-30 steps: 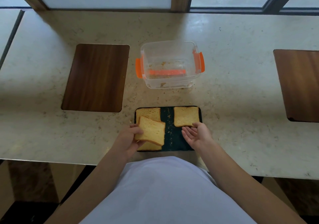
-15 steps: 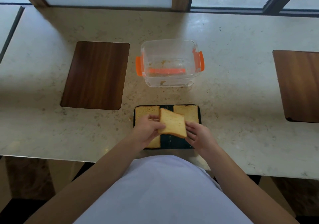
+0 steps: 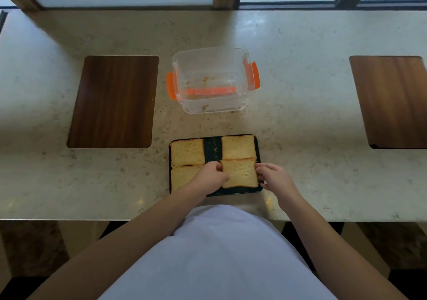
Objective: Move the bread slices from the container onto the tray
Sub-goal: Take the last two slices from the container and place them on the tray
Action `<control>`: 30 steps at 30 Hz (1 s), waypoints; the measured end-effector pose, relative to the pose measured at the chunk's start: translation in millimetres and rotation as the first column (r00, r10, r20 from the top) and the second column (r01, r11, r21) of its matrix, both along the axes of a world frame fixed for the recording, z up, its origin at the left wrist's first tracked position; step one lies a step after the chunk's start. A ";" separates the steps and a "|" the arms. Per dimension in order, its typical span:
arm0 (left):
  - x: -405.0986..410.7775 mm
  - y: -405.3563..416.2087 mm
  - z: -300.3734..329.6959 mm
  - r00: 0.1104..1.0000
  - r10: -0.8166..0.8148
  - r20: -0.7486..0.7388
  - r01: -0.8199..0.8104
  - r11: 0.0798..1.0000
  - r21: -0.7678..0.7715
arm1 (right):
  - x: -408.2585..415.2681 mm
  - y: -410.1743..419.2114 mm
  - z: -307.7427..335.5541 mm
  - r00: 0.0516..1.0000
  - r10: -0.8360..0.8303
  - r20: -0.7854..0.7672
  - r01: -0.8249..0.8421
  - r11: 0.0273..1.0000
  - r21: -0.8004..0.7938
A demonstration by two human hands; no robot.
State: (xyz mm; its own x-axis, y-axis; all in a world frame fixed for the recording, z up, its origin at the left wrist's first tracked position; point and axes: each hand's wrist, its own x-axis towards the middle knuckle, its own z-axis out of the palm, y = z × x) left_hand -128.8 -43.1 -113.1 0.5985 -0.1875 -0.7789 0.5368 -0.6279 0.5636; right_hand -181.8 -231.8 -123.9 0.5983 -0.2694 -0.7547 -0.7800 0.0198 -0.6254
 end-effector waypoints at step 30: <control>0.7 -2.9 -10.6 0.984 0.071 -0.163 -0.080 0.995 -0.052 | 0.8 11.7 7.0 0.866 0.444 -0.227 -0.498 0.803 -0.327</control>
